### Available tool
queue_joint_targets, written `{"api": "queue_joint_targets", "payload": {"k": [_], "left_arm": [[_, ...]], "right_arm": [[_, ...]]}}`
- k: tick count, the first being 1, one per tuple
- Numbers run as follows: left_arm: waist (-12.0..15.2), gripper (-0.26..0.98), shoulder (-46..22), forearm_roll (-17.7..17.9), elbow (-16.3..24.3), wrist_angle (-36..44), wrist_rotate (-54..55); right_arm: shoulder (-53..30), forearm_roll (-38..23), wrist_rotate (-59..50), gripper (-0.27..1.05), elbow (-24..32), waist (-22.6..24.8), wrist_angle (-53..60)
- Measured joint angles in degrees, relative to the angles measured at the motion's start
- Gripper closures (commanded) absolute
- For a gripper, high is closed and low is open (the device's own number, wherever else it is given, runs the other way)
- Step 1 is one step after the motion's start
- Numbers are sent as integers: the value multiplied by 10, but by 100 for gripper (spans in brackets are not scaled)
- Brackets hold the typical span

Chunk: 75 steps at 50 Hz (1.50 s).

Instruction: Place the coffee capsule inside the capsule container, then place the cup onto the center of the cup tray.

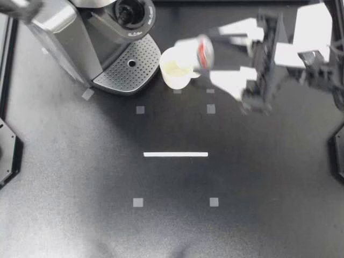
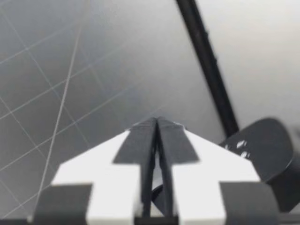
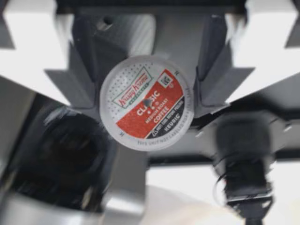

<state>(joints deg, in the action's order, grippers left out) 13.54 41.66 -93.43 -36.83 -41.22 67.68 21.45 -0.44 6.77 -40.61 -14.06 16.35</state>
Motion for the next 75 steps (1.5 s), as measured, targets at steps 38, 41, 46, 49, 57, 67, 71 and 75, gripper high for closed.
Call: {"api": "queue_joint_targets", "payload": {"k": [38, 41, 46, 49, 57, 67, 71, 75], "left_arm": [[1, 62, 79, -4, -53, 27, 38], [1, 62, 78, -4, -54, 26, 38], [1, 62, 78, -4, -54, 27, 39], [0, 62, 78, -4, -54, 27, 38], [1, 62, 79, -4, -54, 26, 39], [0, 62, 78, -4, -54, 22, 39], [0, 62, 79, -4, -54, 22, 39], [0, 62, 78, -4, -54, 23, 39]], "right_arm": [[-168, 0, 80, 24, 158, -44, -25], [-174, 0, 80, 24, 162, -47, -25], [-184, 0, 82, 24, 168, -53, -25], [-189, 0, 82, 24, 172, -54, -25], [-204, 0, 82, 23, 180, -56, -25], [-212, 0, 82, 5, 191, -56, -26], [-220, 0, 82, -2, 198, -56, -28], [-227, -2, 85, -3, 204, -56, -34]]}}
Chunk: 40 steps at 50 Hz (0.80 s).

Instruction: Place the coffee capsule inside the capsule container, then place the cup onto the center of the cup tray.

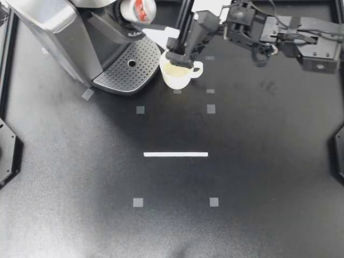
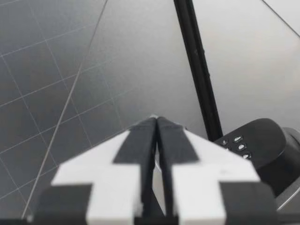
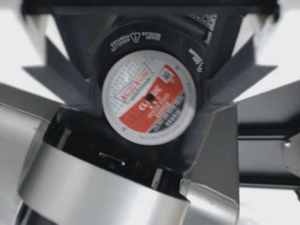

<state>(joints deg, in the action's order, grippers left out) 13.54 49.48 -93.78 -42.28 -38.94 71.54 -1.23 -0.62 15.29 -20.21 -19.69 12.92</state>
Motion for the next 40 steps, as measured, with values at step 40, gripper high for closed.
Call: {"api": "queue_joint_targets", "payload": {"k": [40], "left_arm": [[25, 62, -33, -2, -22, -120, 3]], "right_arm": [[141, 20, -37, 4, -133, 33, 61]]}}
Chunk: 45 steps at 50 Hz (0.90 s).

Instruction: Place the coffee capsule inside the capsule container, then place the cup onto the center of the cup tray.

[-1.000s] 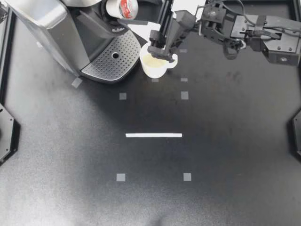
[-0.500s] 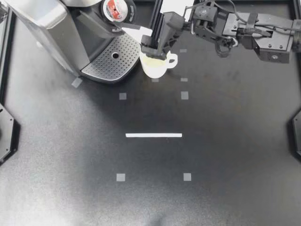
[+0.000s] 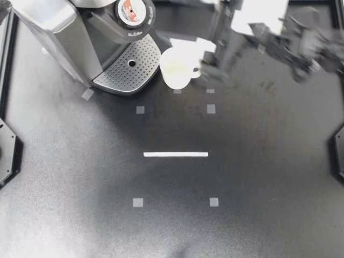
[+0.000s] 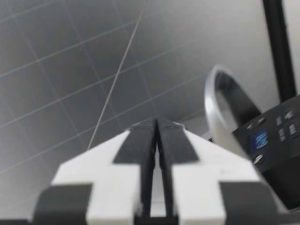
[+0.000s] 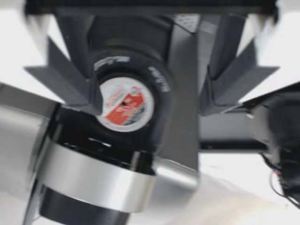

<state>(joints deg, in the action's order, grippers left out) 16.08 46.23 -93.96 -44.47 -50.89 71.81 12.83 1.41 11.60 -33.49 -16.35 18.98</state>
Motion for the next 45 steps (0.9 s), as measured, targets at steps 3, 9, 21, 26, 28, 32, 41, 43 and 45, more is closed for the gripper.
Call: {"api": "queue_joint_targets", "payload": {"k": [3, 9, 21, 26, 28, 32, 41, 43, 45], "left_arm": [[10, 62, -8, -1, -3, 3, 8], [27, 62, -27, -1, -3, 6, 35], [62, 62, -63, -1, -4, 38, 73], [62, 62, -71, -1, -4, 55, 83], [62, 62, -73, -1, -3, 64, 88], [62, 62, -76, -1, -3, 82, 98], [65, 62, -77, -3, 1, 129, 119], [66, 62, -77, -3, 3, 142, 122], [65, 62, -77, -3, 5, 159, 125]], "right_arm": [[14, 0, -11, 9, -16, 5, 11], [39, 0, -34, 15, -50, 8, 44], [84, 1, -62, 15, -107, 9, 102], [103, 0, -62, 15, -118, 9, 108], [108, 1, -62, 15, -120, 9, 110], [115, 1, -62, 15, -127, 9, 110], [120, 1, -63, 15, -133, 9, 111], [120, 1, -63, 15, -133, 10, 110], [120, 1, -63, 15, -133, 9, 111]]}}
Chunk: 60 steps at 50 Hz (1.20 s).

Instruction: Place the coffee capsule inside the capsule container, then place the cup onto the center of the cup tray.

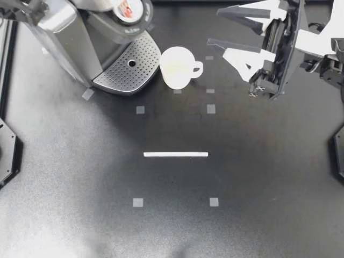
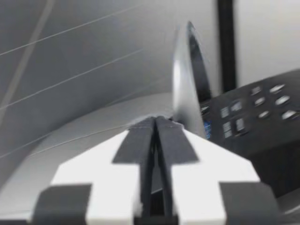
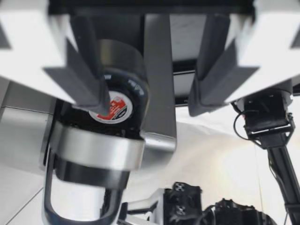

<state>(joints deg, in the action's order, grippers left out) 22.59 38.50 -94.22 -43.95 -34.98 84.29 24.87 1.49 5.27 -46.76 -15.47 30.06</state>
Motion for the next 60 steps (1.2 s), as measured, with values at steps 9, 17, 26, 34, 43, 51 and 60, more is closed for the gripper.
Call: {"api": "queue_joint_targets", "payload": {"k": [9, 17, 26, 34, 43, 51, 60], "left_arm": [[0, 62, -8, 0, 7, 81, 10], [0, 62, -24, 0, 13, 143, 37], [-9, 62, -47, 1, 17, 175, 58], [-44, 62, -65, 0, 22, 167, 59], [-74, 62, -100, 7, 24, 149, 70], [-83, 62, -117, 9, 27, 142, 74], [-113, 62, -118, 11, 53, 86, 58]], "right_arm": [[4, 0, 0, 15, -5, 0, 0], [9, 0, 0, 15, -11, 1, 2], [18, 0, 0, 15, -19, 0, 3], [25, 0, 0, 15, -23, 1, 3], [34, 0, 0, 15, -30, 0, 3], [49, 0, -1, 15, -41, 1, 3], [58, 2, 1, 15, -38, -1, -63]]}}
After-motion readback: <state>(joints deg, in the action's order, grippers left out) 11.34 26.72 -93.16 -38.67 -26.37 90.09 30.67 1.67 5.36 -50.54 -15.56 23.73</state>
